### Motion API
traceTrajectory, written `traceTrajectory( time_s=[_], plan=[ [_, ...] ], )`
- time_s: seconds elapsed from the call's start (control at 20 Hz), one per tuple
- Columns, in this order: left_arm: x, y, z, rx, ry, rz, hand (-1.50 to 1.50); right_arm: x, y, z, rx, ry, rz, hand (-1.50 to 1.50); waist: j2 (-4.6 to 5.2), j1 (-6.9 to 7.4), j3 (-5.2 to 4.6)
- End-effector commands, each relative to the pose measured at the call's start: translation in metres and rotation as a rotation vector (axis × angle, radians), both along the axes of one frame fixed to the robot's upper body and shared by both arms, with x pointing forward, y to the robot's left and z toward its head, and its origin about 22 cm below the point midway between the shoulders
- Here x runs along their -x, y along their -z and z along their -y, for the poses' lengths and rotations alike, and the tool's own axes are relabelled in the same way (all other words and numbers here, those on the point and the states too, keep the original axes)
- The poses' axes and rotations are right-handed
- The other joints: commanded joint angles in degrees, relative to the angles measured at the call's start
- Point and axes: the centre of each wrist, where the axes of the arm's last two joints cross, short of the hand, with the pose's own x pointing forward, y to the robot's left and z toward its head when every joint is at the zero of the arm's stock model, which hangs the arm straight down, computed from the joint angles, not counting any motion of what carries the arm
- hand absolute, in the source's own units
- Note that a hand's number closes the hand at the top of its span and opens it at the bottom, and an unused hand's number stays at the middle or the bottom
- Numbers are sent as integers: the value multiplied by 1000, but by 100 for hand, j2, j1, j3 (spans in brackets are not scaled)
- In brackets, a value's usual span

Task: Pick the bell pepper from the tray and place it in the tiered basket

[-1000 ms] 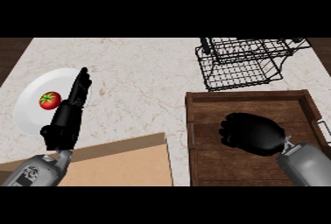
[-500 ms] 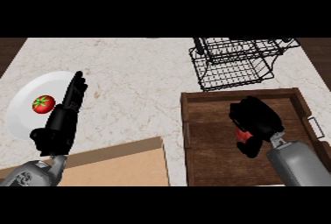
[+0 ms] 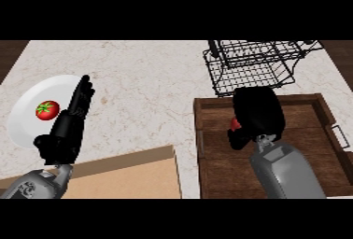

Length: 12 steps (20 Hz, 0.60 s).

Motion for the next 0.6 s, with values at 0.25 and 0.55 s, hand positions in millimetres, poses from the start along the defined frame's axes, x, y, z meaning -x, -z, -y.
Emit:
traceTrajectory(
  time_s=[0.25,0.55],
  plan=[
    [4,20,15,58,13,-9,0,26,-130,-22,-92,145,191,150,74,124,-80],
    [-12,19,17,50,5,-27,0,23,-197,-9,-190,158,235,150,85,83,-80]
  ],
)
